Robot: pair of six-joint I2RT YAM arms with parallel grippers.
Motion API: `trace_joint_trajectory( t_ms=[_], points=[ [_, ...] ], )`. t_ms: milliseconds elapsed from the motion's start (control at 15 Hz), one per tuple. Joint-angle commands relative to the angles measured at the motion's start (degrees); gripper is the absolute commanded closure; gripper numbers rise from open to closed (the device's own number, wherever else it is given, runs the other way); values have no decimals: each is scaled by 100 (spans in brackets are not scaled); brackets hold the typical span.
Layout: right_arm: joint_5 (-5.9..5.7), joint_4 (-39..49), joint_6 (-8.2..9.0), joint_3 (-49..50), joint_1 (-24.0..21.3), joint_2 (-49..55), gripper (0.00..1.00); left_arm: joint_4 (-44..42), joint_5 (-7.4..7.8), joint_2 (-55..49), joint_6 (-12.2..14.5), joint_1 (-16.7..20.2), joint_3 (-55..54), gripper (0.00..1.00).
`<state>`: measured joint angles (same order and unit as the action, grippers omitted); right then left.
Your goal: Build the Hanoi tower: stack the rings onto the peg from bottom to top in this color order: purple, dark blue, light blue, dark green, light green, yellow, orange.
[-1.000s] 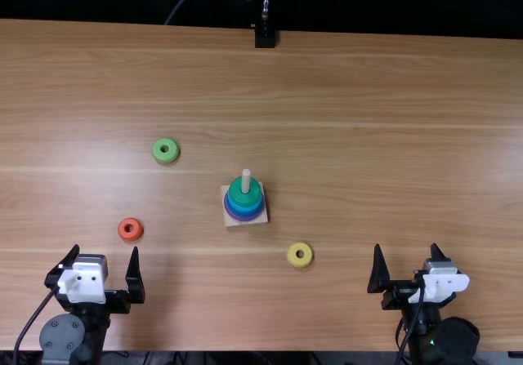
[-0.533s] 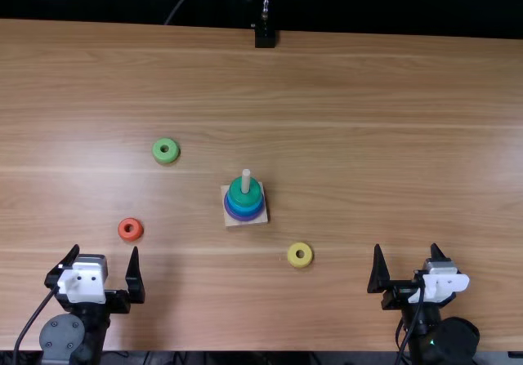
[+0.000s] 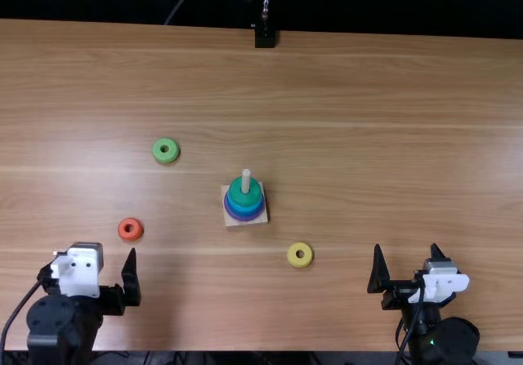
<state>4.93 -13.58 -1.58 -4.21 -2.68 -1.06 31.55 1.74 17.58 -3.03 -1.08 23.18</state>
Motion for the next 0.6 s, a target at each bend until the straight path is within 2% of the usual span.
trace_joint_trajectory(
  t_ms=[0, 133, 200, 533],
  points=[
    [45, -483, -21, 315, -75, 106, 0, 157, 90, 456, -3, 170, 846, 0],
    [45, -483, -21, 315, -75, 106, 0, 652, 343, 1318, -3, 328, 1576, 0],
    [45, -483, -21, 315, -75, 106, 0, 726, 385, 1766, -3, 389, 1866, 0],
    [45, -483, -21, 315, -75, 106, 0, 663, 406, 3928, -24, 319, 3193, 0]
  ],
)
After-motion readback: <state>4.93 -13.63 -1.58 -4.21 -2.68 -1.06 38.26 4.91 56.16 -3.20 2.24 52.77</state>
